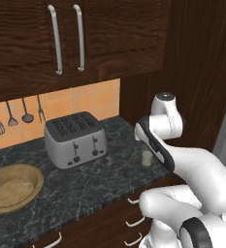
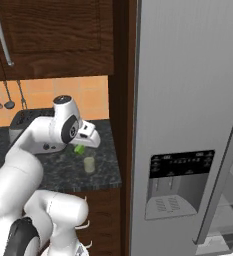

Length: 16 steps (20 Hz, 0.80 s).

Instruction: Grab a lemon wedge from the fridge and one ice cube from the ice bowl, and put them in the glass of lemonade.

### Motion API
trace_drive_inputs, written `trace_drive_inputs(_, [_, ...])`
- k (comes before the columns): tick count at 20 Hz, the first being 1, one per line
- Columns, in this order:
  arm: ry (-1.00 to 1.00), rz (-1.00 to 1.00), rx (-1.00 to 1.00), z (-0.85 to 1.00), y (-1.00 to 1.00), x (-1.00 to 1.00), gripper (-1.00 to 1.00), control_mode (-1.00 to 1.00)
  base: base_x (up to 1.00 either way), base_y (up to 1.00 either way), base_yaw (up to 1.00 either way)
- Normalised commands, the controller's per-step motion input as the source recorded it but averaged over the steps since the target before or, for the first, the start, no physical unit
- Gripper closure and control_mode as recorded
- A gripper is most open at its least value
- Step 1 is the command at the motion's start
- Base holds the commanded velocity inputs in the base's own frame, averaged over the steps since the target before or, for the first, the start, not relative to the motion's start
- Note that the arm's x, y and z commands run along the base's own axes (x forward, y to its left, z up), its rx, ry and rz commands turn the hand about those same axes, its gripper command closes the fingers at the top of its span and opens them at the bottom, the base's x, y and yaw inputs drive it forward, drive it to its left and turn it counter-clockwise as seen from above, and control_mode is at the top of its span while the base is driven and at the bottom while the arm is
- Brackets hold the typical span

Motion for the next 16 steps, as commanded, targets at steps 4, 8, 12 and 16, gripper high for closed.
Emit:
trace_drive_inputs(4, [0.00,0.00,0.00,0.00,0.00,0.18,1.00,-1.00,0.00,0.00,0.00])
trace_drive_inputs(8, [0.00,0.00,0.00,0.00,0.07,0.16,1.00,-1.00,0.00,0.00,0.00])
trace_drive_inputs(12, [0.01,0.00,0.00,0.00,0.06,0.39,1.00,-1.00,0.00,0.00,0.00])
trace_drive_inputs(16, [0.03,0.00,0.01,-0.12,-0.03,0.31,1.00,-1.00,0.00,0.00,0.00])
